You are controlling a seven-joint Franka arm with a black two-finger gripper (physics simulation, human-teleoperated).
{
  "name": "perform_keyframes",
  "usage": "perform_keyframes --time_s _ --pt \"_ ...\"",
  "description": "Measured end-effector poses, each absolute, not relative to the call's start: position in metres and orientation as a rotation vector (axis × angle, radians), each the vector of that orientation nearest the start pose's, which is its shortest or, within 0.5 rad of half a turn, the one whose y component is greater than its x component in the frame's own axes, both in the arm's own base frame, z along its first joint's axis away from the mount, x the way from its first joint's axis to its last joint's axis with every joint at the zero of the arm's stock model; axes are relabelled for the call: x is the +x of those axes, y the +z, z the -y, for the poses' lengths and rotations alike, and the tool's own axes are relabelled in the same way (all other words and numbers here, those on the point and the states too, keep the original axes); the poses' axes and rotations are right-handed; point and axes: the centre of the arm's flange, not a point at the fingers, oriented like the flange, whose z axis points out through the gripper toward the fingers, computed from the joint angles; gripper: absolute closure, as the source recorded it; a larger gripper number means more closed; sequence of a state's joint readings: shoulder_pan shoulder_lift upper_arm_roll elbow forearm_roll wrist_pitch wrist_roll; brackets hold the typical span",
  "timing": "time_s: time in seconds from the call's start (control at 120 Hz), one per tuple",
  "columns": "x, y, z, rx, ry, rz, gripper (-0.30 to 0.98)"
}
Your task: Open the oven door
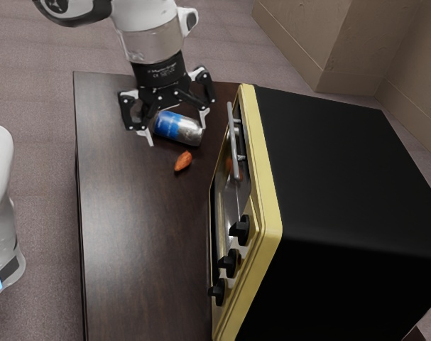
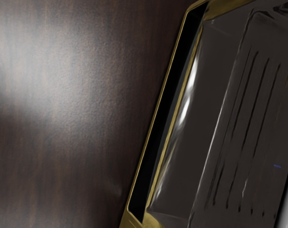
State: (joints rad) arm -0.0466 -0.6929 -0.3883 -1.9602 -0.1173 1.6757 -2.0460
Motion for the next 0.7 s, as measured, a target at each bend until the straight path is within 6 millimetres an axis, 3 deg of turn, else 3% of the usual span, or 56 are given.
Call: perform_keyframes --time_s 0.183,0.7 --pt "0.295 0.736 0.203 1.905 0.371 -2.052 0.0" --pt "0.332 0.71 0.192 2.017 0.414 -1.968 0.0"
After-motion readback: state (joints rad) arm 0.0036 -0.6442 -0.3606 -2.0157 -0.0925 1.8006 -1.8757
